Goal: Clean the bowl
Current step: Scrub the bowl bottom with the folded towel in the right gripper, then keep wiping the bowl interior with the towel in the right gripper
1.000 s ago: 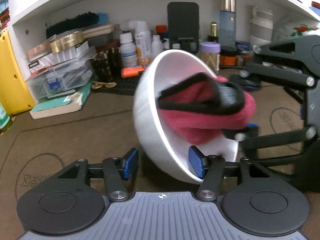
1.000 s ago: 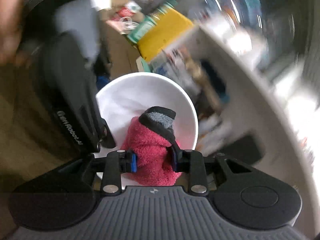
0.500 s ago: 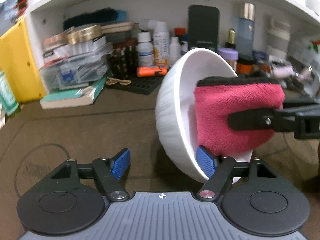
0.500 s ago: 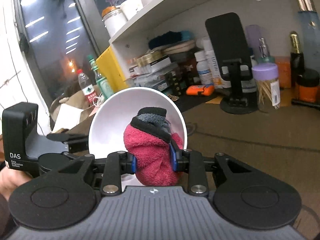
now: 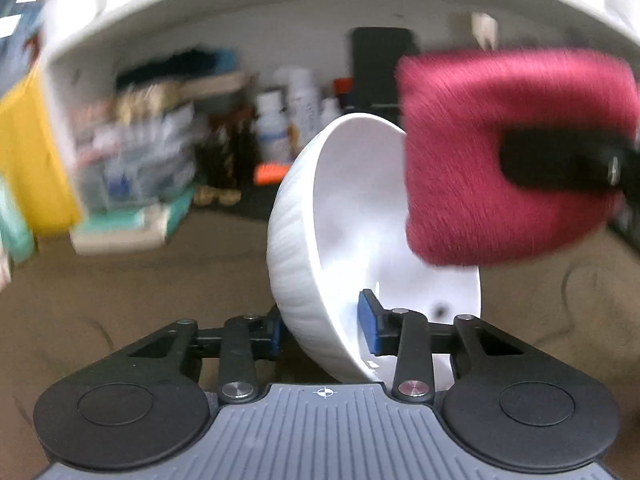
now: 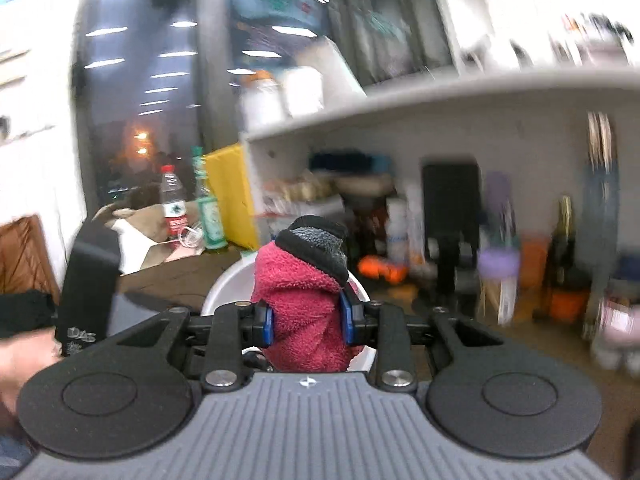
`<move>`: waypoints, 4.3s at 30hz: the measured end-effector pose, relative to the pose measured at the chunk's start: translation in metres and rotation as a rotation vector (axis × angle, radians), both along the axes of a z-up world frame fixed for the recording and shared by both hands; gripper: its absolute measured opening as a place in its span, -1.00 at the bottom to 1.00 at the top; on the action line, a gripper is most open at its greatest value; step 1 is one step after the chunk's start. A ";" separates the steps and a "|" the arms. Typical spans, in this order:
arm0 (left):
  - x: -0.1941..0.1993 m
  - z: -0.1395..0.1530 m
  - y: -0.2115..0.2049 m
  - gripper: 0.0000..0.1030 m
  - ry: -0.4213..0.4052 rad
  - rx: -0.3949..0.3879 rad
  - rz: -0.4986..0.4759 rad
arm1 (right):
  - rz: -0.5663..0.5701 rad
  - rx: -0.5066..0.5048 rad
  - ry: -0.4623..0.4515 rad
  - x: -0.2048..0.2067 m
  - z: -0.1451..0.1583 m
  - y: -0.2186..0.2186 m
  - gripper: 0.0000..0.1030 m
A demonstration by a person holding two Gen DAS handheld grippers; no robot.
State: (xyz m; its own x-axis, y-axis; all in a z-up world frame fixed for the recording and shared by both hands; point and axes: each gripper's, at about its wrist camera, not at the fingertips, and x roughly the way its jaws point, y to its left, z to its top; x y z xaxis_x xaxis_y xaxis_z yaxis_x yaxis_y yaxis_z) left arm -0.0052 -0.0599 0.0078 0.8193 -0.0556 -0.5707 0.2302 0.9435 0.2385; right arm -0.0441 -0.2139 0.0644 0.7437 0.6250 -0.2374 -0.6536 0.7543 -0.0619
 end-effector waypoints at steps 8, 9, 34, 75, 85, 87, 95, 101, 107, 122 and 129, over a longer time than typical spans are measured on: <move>0.002 0.020 0.033 -0.50 0.182 0.081 -0.114 | 0.092 -0.673 -0.636 -0.051 -0.048 0.076 -0.41; 0.001 0.019 0.033 -0.45 0.185 0.079 -0.117 | 0.121 -0.740 -0.681 -0.049 -0.057 0.087 -0.41; 0.002 0.007 0.022 0.19 0.066 0.131 -0.065 | 0.111 0.261 0.614 0.089 -0.050 -0.004 -0.39; 0.001 0.005 0.036 -0.20 0.130 -0.029 -0.120 | 0.149 -0.198 0.258 0.049 -0.029 0.051 -0.37; 0.013 0.000 0.045 0.77 0.125 -0.041 -0.010 | 0.151 0.160 0.505 0.075 -0.045 0.020 -0.39; 0.013 -0.003 0.045 0.76 0.123 -0.082 0.026 | 0.131 0.169 0.515 0.075 -0.046 0.019 -0.39; 0.010 -0.010 0.037 -0.19 0.099 -0.283 0.052 | 0.094 0.267 0.441 0.058 -0.039 -0.004 -0.38; 0.004 0.002 0.031 -0.43 0.096 -0.137 -0.017 | 0.057 0.090 0.151 0.027 -0.007 0.004 -0.38; 0.005 0.011 0.036 -0.49 0.148 -0.057 -0.066 | 0.081 -0.555 -0.409 -0.034 -0.022 0.070 -0.39; 0.000 0.007 0.031 -0.37 0.118 -0.012 -0.074 | 0.080 -0.507 0.046 0.036 -0.027 0.084 -0.32; -0.001 0.006 0.032 -0.37 0.117 -0.015 -0.076 | 0.123 -0.106 0.439 0.063 -0.029 0.047 -0.30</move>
